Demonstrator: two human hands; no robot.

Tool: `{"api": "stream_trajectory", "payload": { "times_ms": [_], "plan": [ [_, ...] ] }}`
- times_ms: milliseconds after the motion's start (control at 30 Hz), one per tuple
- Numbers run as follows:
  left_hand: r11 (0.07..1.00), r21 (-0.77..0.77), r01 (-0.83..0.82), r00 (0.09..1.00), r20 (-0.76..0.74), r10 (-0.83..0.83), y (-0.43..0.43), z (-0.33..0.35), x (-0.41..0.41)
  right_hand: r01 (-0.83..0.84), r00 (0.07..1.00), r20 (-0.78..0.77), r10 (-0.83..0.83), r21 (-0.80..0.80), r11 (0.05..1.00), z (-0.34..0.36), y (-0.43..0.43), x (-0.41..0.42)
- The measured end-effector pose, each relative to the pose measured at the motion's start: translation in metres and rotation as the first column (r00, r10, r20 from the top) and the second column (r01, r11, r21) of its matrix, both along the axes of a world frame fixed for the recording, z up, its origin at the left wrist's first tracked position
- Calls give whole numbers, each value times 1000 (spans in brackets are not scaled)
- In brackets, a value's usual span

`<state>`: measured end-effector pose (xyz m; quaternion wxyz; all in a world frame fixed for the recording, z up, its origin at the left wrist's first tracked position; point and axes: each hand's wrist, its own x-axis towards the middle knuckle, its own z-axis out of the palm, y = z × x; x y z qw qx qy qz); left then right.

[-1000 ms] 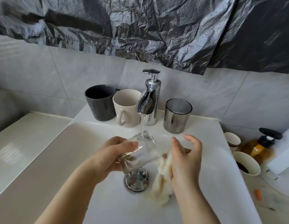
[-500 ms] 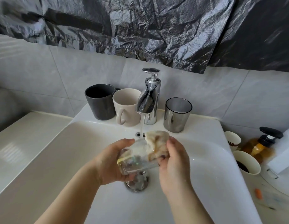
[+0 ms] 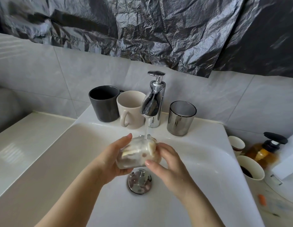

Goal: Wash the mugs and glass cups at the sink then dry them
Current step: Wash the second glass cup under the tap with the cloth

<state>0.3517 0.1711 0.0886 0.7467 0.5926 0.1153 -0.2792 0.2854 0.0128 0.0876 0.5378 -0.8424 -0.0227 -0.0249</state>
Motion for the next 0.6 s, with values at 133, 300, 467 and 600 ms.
{"api": "stream_trajectory", "payload": {
  "times_ms": [133, 300, 467, 600],
  "plan": [
    [997, -24, -78, 996, -35, 77, -1, 3, 1, 2, 999, 51, -9, 134, 991, 2, 6, 0],
    [997, 45, 57, 998, 32, -59, 3, 5, -3, -83, 996, -8, 83, 2, 997, -12, 17, 3],
    [995, 50, 83, 985, 146, -90, 4, 9, -5, -129, 990, -39, 135, 141, 982, -7, 16, 0],
    [992, 121, 30, 956, 287, -64, -6, 8, -11, -227, 960, -86, 267, 323, 919, -1, 17, 1]
  ]
}}
